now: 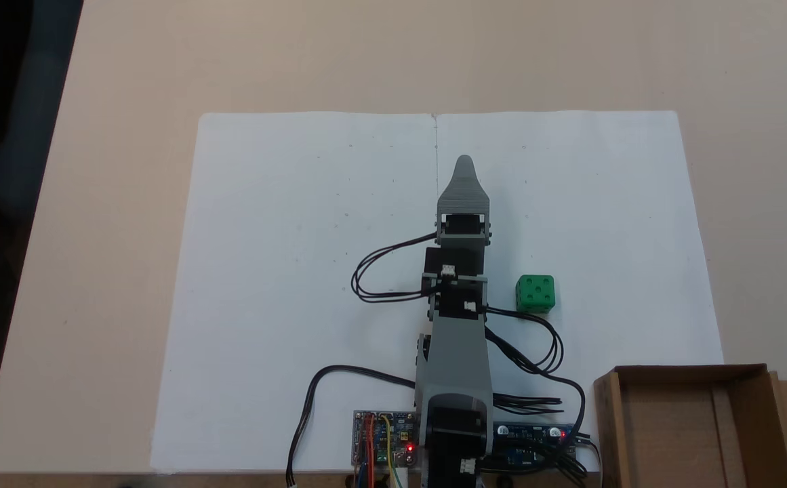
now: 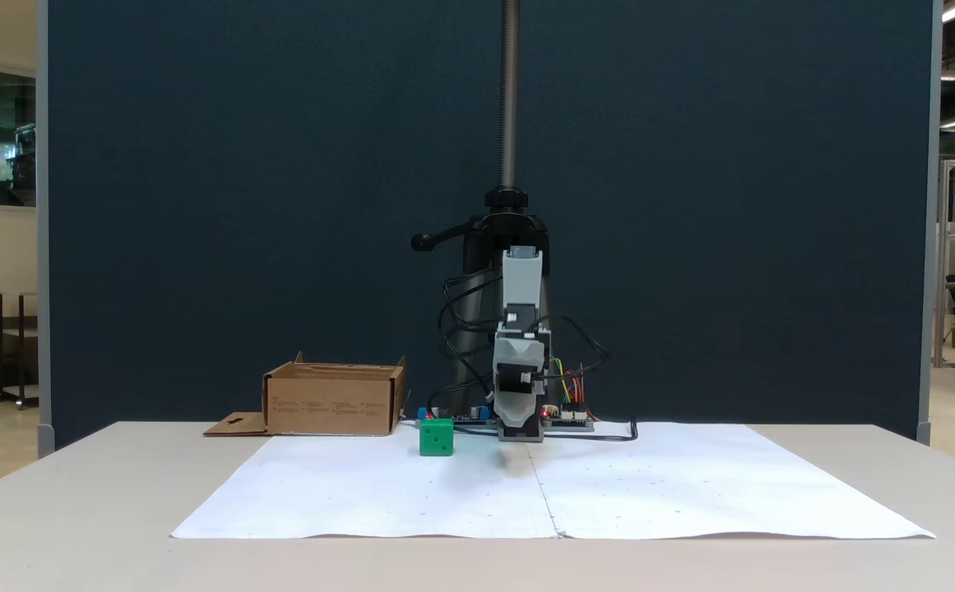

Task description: Grasp a green dice and put it in the bin.

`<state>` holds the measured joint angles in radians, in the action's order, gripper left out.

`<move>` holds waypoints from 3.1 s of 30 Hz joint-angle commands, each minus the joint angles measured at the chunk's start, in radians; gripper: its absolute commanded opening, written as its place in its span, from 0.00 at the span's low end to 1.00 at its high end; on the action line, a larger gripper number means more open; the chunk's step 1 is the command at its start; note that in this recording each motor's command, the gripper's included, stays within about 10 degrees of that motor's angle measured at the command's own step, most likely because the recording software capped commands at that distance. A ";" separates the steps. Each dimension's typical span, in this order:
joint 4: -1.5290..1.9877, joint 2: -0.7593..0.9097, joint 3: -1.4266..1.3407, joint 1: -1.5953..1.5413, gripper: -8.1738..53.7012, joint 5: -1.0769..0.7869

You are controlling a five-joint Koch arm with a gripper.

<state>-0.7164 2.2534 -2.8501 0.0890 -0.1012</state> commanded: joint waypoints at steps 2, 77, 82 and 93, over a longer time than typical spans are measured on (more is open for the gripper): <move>0.227 0.098 0.143 0.018 0.81 -0.089; 1.786 -0.103 0.920 0.930 0.85 -0.813; 1.787 -0.061 0.885 0.907 0.86 -0.746; 1.801 0.032 0.761 0.845 0.84 -0.678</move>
<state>1.0385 2.2365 -2.0893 0.9419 -0.8145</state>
